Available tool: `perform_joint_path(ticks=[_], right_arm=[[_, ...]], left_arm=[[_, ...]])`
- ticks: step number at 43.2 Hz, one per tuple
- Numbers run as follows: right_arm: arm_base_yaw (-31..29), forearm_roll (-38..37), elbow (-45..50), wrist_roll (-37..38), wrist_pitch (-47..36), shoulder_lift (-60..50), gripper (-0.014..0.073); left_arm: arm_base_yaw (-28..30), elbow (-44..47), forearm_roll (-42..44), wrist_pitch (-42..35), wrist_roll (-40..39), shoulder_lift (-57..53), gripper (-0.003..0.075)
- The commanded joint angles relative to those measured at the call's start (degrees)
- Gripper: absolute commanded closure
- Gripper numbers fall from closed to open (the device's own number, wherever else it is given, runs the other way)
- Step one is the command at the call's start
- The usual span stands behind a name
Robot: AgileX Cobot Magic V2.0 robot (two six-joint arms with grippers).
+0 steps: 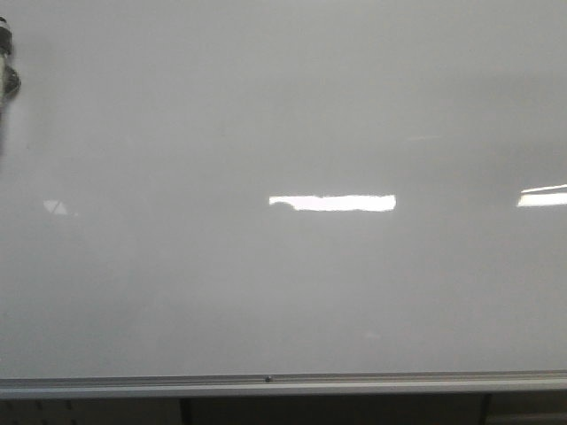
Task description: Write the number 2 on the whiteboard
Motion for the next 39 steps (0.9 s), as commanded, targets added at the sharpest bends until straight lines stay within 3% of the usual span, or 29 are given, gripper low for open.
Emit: perform_joint_path(ticks=[1,13,39], right_arm=[[-0.4,-0.1,-1.9,-0.5,-3.3,0.4,-0.0039],[-0.4,-0.1,-1.9,-0.5,-3.3,0.4,-0.0039],[-0.4,-0.1,-1.9,-0.5,-3.3,0.4,-0.0039]], left_arm=[[-0.5,-2.7,-0.9,-3.5,-0.5,3.1,0.0173],[-0.5,-7.2,-2.9,-3.8,-0.5,14.7,0.0174],[-0.5,-15.1,-4.3,-16.3,-0.5,36.1,0.0174]])
